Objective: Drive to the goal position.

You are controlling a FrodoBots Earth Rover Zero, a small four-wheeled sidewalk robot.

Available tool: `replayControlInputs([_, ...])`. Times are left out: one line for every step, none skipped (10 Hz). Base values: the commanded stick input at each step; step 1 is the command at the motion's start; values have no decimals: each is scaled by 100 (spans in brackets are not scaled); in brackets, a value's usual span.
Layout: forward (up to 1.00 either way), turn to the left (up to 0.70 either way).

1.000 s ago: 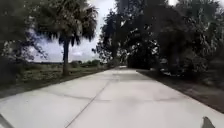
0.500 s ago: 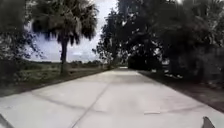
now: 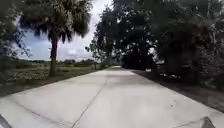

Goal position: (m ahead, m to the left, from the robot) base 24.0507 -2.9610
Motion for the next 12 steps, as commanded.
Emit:
replayControlInputs([70,0])
replayControlInputs([70,0])
replayControlInputs([70,0])
replayControlInputs([70,0])
replayControlInputs([70,0])
replayControlInputs([70,0])
replayControlInputs([70,0])
replayControlInputs([70,0])
replayControlInputs([70,0])
replayControlInputs([70,0])
replayControlInputs([70,0])
replayControlInputs([70,0])
